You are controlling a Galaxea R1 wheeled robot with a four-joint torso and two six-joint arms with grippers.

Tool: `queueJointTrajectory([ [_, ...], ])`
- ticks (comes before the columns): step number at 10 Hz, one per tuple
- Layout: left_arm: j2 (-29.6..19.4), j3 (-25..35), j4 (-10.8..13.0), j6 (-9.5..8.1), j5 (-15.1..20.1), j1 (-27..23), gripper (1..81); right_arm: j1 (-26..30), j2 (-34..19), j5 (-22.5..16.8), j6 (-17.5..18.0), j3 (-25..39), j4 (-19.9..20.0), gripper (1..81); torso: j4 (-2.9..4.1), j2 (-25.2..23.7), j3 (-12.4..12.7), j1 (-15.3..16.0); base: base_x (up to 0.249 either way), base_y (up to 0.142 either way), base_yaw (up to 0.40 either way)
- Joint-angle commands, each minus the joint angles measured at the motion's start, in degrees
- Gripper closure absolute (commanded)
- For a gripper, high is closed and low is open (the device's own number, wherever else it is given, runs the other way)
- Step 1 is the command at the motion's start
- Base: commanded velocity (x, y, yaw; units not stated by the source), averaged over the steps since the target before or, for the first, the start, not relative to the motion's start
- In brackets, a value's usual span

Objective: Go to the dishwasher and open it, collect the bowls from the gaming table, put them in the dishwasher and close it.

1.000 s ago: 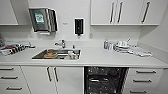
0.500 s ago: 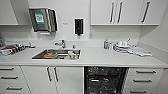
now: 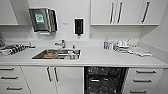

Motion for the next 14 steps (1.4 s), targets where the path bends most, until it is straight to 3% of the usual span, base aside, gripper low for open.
queueJointTrajectory([
  [1,2.27,-5.32,-5.87,0.02,1.04,1.57,1.0,1.11,0.41,-0.57,-13.17,4.64,-2.05,1.0,0.0,0.0,0.0,0.0,0.0,0.0,0.0],
  [2,3.15,-6.46,-5.69,0.02,0.95,2.62,1.0,0.32,1.29,-0.57,-14.58,4.38,-2.05,1.0,0.0,5.73,0.0,-3.69,0.0,0.0,0.0],
  [4,5.26,-8.76,-5.25,0.2,0.95,4.47,1.0,-1.44,3.14,-0.65,-16.96,4.11,-2.14,1.0,0.0,6.67,0.0,-4.33,0.0,0.0,0.0],
  [8,11.42,-17.02,-5.16,0.55,-0.98,9.22,1.0,-6.27,5.78,-0.57,-19.68,1.3,-2.41,1.0,0.0,14.5,0.0,-9.33,0.0,0.0,0.0],
  [10,13.69,-19.3,-4.03,0.73,-4.49,11.33,1.0,-7.42,6.65,-0.48,-19.6,-0.28,-3.28,1.0,0.0,18.54,3.91,-11.91,0.0,0.0,0.0],
  [14,18.7,-24.13,-3.06,0.73,-4.58,13.79,1.0,-9.79,9.9,-0.31,-19.6,-5.35,-4.34,1.0,0.0,25.36,10.72,-16.33,0.0,0.0,0.0],
])
